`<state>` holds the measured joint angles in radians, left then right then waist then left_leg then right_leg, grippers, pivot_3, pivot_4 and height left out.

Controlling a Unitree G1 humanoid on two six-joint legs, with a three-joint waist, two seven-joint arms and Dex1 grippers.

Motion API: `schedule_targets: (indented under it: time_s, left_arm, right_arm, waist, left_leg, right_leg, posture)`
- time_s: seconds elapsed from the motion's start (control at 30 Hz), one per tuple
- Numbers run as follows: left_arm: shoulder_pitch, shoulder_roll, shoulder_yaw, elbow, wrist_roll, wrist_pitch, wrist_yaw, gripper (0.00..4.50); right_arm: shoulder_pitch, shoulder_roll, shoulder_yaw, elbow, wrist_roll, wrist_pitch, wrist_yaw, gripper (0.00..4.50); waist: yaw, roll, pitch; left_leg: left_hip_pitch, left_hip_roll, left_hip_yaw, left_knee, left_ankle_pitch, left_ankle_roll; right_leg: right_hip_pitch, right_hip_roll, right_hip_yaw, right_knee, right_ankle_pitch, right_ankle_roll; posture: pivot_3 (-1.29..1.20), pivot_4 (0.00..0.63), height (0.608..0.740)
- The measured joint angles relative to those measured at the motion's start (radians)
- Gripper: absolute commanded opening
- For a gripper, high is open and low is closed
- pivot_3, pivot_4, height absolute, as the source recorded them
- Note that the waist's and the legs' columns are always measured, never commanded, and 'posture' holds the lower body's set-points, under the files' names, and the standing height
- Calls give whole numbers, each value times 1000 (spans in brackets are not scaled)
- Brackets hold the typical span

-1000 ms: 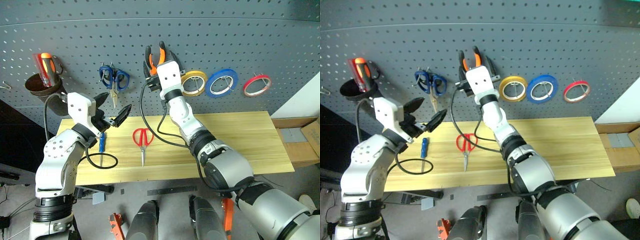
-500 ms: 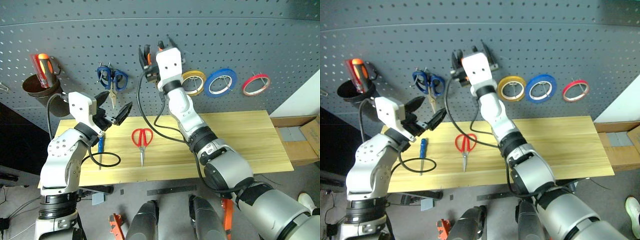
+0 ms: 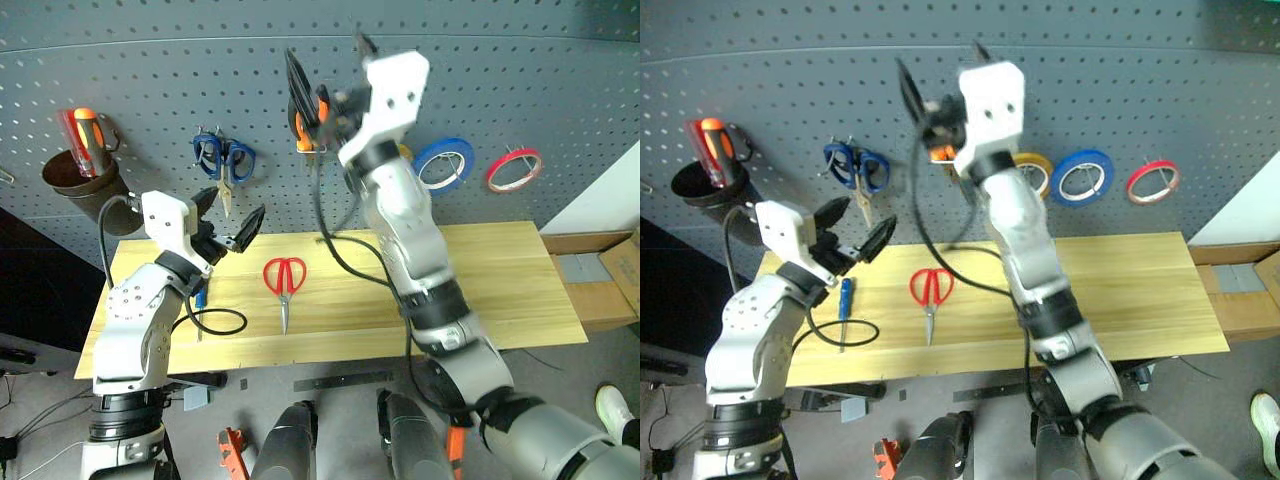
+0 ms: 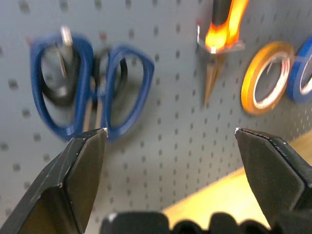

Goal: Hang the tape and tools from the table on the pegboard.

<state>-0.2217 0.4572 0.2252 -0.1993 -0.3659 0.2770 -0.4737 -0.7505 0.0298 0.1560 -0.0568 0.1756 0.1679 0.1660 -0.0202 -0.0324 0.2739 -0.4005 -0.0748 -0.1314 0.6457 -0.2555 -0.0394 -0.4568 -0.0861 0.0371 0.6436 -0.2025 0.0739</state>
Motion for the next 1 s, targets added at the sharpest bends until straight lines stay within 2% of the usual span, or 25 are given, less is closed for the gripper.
schedule_targets:
  time_s: [0.17,0.37,0.53,0.67,1.0]
  left_arm:
    - [132,12,-29,-46,16,93,9,4500]
    - [216,26,-114,-85,44,327,60,4500]
    - [162,-14,-191,-29,125,488,179,4500]
    - [100,-105,-219,68,154,565,252,4500]
    - [-48,-212,-218,256,207,562,338,4500]
  right_arm:
    - [281,-204,25,-366,206,382,137,4433]
    - [383,-385,46,-489,297,692,184,4433]
    - [384,-405,113,-516,301,810,185,4433]
    - [381,-399,144,-525,300,863,182,4433]
    - [344,-396,153,-525,295,878,190,4433]
  waist:
    - [-13,0,0]
    - [-19,0,1]
    - [-18,0,1]
    - [-13,-2,2]
    - [-12,-5,4]
  left_leg:
    - [0,1,1,0,-2,4]
    - [3,1,2,1,-1,6]
    - [5,1,2,2,0,6]
    - [4,0,1,2,0,7]
    - [3,0,0,2,-1,6]
  right_leg:
    - [0,0,1,0,0,0]
    - [5,0,-1,1,-1,0]
    - [8,0,-2,1,-1,1]
    - [7,-1,-3,1,0,1]
    - [7,-2,-5,0,0,1]
  posture:
    - [24,277,740]
    - [4,289,740]
    - [-3,301,740]
    - [-13,313,740]
    - [-36,318,740]
